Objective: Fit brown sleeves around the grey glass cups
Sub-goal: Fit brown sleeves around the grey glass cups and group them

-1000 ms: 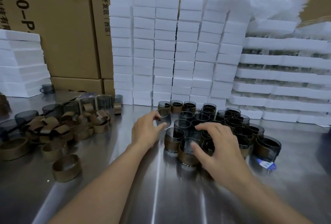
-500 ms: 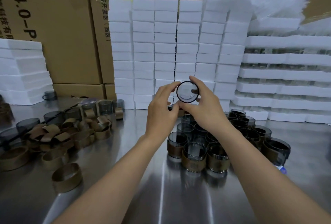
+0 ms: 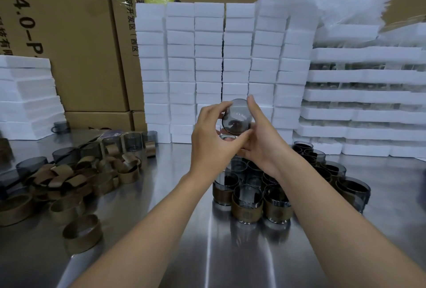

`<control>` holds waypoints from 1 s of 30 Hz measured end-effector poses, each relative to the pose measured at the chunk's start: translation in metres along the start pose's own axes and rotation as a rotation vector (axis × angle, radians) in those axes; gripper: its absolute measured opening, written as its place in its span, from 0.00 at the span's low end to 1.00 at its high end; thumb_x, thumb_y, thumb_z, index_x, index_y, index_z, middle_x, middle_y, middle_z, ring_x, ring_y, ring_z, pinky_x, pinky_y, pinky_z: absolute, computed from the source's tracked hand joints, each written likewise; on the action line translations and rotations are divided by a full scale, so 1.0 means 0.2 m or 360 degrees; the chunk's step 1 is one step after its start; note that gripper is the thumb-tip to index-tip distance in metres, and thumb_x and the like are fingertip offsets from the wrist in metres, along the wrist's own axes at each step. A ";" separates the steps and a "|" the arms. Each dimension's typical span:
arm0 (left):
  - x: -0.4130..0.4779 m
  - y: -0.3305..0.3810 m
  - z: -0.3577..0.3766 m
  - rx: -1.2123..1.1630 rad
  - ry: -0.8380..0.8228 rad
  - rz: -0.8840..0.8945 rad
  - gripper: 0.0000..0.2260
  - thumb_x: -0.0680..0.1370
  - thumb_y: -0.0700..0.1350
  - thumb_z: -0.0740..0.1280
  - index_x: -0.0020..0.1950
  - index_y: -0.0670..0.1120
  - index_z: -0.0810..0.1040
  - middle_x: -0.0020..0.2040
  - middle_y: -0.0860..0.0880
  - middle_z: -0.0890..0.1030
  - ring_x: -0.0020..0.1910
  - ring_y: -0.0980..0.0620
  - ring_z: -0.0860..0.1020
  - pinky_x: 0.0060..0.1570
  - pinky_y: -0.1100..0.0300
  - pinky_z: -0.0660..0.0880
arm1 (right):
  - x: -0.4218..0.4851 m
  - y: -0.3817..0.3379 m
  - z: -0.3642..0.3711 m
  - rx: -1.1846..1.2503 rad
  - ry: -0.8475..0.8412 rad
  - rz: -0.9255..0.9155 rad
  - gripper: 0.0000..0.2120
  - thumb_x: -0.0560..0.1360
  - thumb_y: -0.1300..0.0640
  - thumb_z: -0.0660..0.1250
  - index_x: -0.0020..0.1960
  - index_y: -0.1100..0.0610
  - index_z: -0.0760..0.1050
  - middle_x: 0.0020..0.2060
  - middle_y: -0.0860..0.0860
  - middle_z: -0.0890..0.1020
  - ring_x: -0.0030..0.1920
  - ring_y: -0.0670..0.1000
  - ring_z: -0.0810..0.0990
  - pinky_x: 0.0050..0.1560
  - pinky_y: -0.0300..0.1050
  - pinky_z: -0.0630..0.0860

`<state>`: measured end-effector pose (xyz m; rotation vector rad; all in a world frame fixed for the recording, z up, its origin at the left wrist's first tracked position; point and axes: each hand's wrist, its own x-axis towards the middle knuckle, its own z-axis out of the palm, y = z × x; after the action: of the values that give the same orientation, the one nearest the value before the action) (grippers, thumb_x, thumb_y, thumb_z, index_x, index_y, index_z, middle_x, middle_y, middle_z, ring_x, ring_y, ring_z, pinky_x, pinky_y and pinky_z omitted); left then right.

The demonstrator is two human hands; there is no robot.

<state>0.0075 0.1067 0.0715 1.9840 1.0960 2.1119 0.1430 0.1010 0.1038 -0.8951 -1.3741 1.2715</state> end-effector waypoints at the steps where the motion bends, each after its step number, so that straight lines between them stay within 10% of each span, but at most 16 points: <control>1: 0.00 0.00 0.01 -0.0014 -0.0021 -0.0004 0.31 0.70 0.51 0.83 0.71 0.59 0.77 0.63 0.61 0.77 0.64 0.57 0.80 0.53 0.62 0.80 | 0.00 0.00 0.01 0.0023 -0.0024 -0.0077 0.32 0.77 0.29 0.71 0.67 0.53 0.83 0.59 0.56 0.89 0.57 0.55 0.90 0.62 0.54 0.85; 8: -0.01 0.02 0.03 -0.0215 -0.0163 -0.0154 0.42 0.69 0.45 0.79 0.80 0.66 0.68 0.65 0.65 0.75 0.63 0.60 0.81 0.51 0.65 0.83 | -0.01 0.03 0.04 -0.0538 0.0287 -0.0682 0.28 0.77 0.41 0.78 0.71 0.39 0.69 0.47 0.33 0.84 0.49 0.38 0.85 0.46 0.30 0.78; 17: -0.01 0.05 0.02 -0.0495 -0.0224 -0.0415 0.40 0.72 0.47 0.82 0.82 0.55 0.71 0.64 0.55 0.86 0.64 0.57 0.84 0.60 0.57 0.82 | -0.03 0.01 0.05 -0.0298 0.0352 -0.0783 0.18 0.89 0.36 0.49 0.66 0.38 0.75 0.54 0.46 0.88 0.55 0.47 0.88 0.52 0.44 0.83; 22: 0.01 0.15 0.02 -0.0889 -0.0366 -0.0648 0.23 0.79 0.47 0.73 0.74 0.54 0.80 0.63 0.48 0.87 0.64 0.46 0.84 0.56 0.54 0.81 | -0.05 -0.01 0.07 0.0107 0.0256 -0.0430 0.21 0.84 0.30 0.59 0.61 0.39 0.84 0.53 0.47 0.89 0.49 0.48 0.87 0.43 0.41 0.81; 25: 0.00 0.19 0.01 -0.0899 -0.0467 -0.0761 0.20 0.82 0.56 0.67 0.73 0.55 0.81 0.66 0.54 0.86 0.65 0.55 0.83 0.55 0.64 0.77 | -0.04 0.00 0.09 0.0330 0.0130 -0.0341 0.23 0.79 0.28 0.66 0.51 0.44 0.88 0.51 0.52 0.82 0.53 0.53 0.78 0.52 0.48 0.75; 30: 0.03 0.18 0.02 -0.1035 -0.0412 -0.1062 0.27 0.81 0.72 0.60 0.67 0.58 0.86 0.63 0.55 0.87 0.61 0.57 0.84 0.63 0.54 0.75 | -0.03 0.03 0.14 0.0384 0.0028 -0.0301 0.33 0.71 0.22 0.69 0.62 0.45 0.85 0.58 0.56 0.86 0.56 0.59 0.83 0.68 0.61 0.79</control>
<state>0.0249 0.0830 0.0945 1.2953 0.7382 1.5293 0.1164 0.0891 0.0987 -0.5955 -1.2293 1.2482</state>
